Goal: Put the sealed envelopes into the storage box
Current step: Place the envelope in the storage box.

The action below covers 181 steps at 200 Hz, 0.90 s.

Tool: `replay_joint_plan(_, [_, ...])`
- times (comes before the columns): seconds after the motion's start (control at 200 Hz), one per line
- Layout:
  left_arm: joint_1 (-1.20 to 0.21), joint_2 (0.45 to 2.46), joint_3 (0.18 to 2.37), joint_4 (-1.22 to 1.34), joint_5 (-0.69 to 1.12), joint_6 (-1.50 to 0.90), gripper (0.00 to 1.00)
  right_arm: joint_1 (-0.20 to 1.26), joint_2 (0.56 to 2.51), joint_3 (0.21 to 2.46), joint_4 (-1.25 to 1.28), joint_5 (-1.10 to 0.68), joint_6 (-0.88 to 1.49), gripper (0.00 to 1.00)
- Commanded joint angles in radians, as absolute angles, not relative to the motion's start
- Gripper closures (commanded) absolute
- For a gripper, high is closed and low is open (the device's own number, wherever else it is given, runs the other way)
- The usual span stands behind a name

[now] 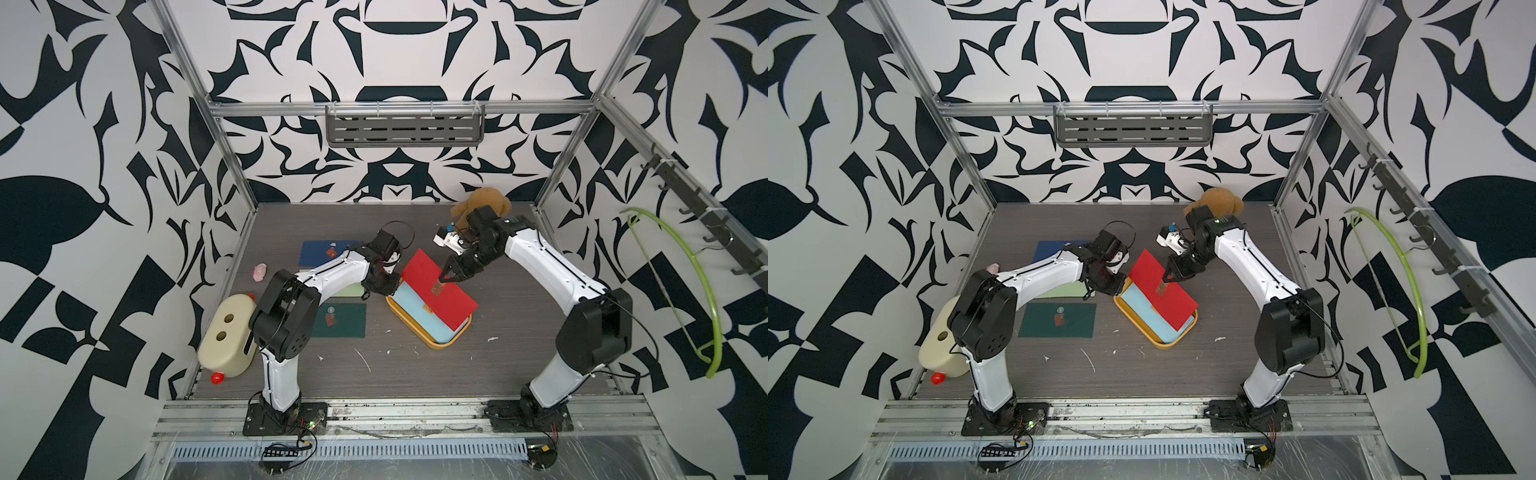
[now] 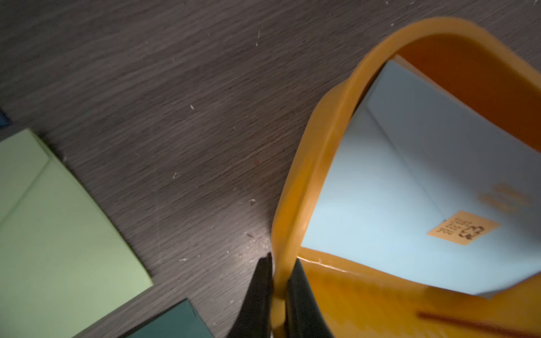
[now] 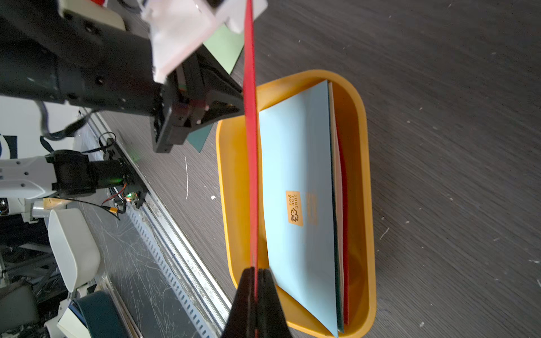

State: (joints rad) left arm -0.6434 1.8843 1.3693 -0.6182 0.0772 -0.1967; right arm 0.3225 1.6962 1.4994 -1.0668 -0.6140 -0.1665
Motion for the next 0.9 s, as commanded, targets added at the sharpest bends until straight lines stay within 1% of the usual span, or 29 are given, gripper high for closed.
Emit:
replay_joint_plan(0.0, [-0.638,1.853,1.366,-0.632,0.091,-0.162,0.93,0.325,1.715,1.498,-1.098,-0.645,-0.219,1.0])
replay_joint_plan(0.55, [-0.639,1.838,1.346,-0.627,0.101,-0.145,0.93,0.327,1.852,1.538,-1.094,-0.644,-0.273,1.0])
replay_joint_plan(0.9, [-0.638,1.851,1.353,-0.628,0.107,-0.143,0.93,0.331,1.891,1.551,-1.023,-0.646,-0.28,1.0])
